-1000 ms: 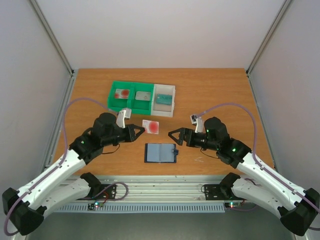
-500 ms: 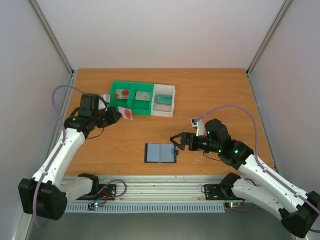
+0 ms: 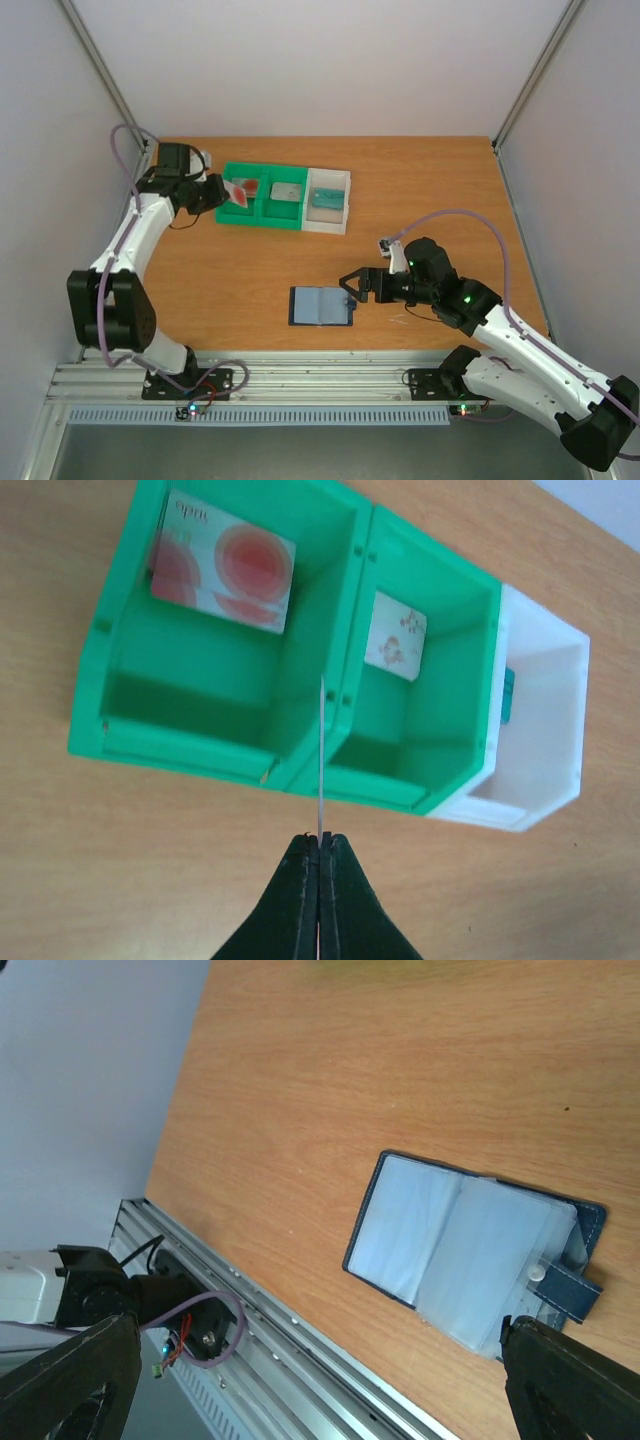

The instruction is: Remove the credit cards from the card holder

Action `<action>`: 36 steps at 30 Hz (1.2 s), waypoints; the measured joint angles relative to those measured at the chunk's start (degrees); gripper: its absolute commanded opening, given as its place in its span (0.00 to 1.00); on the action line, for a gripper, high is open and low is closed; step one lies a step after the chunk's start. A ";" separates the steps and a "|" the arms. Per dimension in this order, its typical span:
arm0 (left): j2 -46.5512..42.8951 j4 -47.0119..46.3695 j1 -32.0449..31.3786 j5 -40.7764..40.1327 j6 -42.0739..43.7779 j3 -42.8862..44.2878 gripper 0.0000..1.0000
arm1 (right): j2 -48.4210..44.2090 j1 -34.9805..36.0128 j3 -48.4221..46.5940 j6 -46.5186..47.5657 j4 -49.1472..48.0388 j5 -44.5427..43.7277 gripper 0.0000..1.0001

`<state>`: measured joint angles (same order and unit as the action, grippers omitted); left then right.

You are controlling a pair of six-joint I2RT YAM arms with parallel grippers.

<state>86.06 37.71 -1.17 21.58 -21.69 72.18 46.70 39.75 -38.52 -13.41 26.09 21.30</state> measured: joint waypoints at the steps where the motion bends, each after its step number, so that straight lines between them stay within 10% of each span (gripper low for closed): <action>1: 1.60 0.02 0.11 -0.13 0.57 1.40 0.00 | 0.15 0.00 0.00 0.11 0.15 -0.04 0.98; 36: 37.66 5.31 2.54 4.13 11.72 34.07 0.00 | 9.55 0.00 -2.89 0.39 0.59 -3.50 0.98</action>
<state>123.72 43.03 1.37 25.71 -9.98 106.26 56.25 39.75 -41.41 -13.02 26.68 17.80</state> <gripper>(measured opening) 0.010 0.985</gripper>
